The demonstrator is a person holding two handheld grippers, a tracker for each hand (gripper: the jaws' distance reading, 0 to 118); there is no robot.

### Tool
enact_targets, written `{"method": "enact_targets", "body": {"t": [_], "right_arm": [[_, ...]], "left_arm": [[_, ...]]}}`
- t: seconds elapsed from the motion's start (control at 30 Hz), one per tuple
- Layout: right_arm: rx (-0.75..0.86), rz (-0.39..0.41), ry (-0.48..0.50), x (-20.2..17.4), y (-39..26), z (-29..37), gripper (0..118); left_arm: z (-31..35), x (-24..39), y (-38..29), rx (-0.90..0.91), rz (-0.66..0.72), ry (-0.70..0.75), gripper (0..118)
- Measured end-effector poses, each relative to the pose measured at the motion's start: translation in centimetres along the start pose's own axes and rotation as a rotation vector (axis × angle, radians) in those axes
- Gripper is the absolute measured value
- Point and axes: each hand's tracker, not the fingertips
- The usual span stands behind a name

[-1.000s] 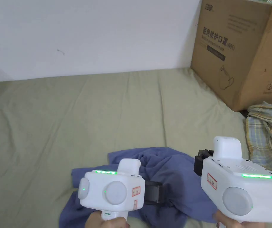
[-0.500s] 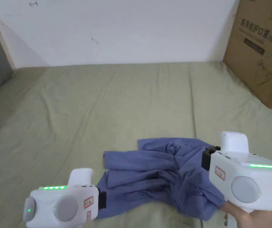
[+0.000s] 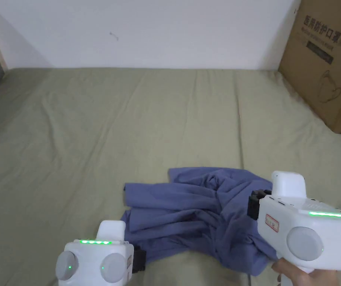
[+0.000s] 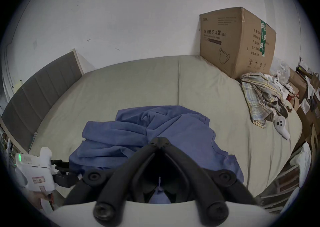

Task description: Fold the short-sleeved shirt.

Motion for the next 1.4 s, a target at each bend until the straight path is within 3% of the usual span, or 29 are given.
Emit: {"method": "enact_targets", "body": {"t": [0.03, 0.07, 0.13, 0.3, 0.4, 0.43, 0.5, 0.53, 0.57, 0.7, 0.83, 0.9, 1.0, 1.1, 1.13, 1.17, 1.27, 1.4], "right_arm": [[-0.004, -0.004, -0.003, 0.1, 0.1, -0.2, 1], [-0.007, -0.009, -0.002, 0.2, 0.2, -0.5, 1], [-0.012, -0.015, 0.007, 0.3, 0.6, -1.0, 1], [-0.002, -0.009, 0.045, 0.7, 3.1, -2.4, 1], [-0.037, -0.018, 0.099, 1.4, 5.8, -4.7, 3], [-0.049, 0.001, 0.081, 1.3, 6.7, -5.6, 14], [-0.047, 0.081, 0.033, 1.2, 8.4, -8.1, 65], [-0.082, 0.116, 0.029, 1.3, 9.1, -9.5, 77], [-0.087, 0.121, 0.05, 1.5, 9.8, -11.1, 77], [-0.285, 0.12, 0.065, 2.8, 11.2, -19.0, 77], [-0.409, 0.255, -0.016, 3.2, 10.4, -24.6, 76], [-0.484, 0.286, -0.05, 3.6, 9.4, -27.0, 76], [-0.461, 0.167, 0.008, 4.5, 8.8, -27.3, 75], [-0.441, 0.194, 0.02, 4.5, 8.6, -26.1, 55], [-0.447, 0.205, 0.018, 4.3, 8.6, -26.0, 40], [-0.45, 0.21, 0.019, 4.0, 8.8, -25.8, 13], [-0.433, 0.266, -0.04, 3.7, 8.8, -24.7, 5], [-0.416, 0.156, 0.002, 4.5, 10.4, -22.8, 5]], "left_arm": [[0.3, 0.3, 0.1, 0.026, -0.008, 0.024, 15], [0.8, 0.7, 0.0, 0.04, -0.051, 0.067, 5], [0.2, 1.1, 0.0, 0.003, -0.121, 0.077, 5], [2.5, -0.9, 1.2, 0.013, 0.011, -0.01, 5], [4.2, -1.4, 1.9, 0.038, -0.006, -0.043, 5], [4.6, -1.4, 2.1, 0.04, -0.005, -0.048, 5], [5.2, -1.0, 2.6, 0.047, -0.009, -0.069, 5], [5.3, -0.9, 2.8, 0.042, -0.01, -0.073, 5], [5.2, -0.8, 2.9, 0.045, -0.013, -0.073, 5], [4.7, -0.8, 3.1, 0.014, -0.011, -0.088, 5], [3.7, -0.7, 3.2, -0.013, -0.044, -0.061, 5], [3.2, -0.8, 3.3, -0.029, -0.038, -0.057, 5], [3.1, -1.1, 3.6, -0.034, -0.01, -0.079, 5], [2.9, -0.7, 3.8, -0.023, -0.03, -0.066, 5], [2.9, -0.6, 3.9, -0.028, -0.037, -0.064, 5], [2.8, -0.5, 3.9, -0.024, -0.04, -0.066, 5], [3.0, -0.3, 4.0, -0.022, -0.041, -0.07, 5], [4.1, -0.4, 4.6, 0.0, -0.03, -0.068, 5]]}}
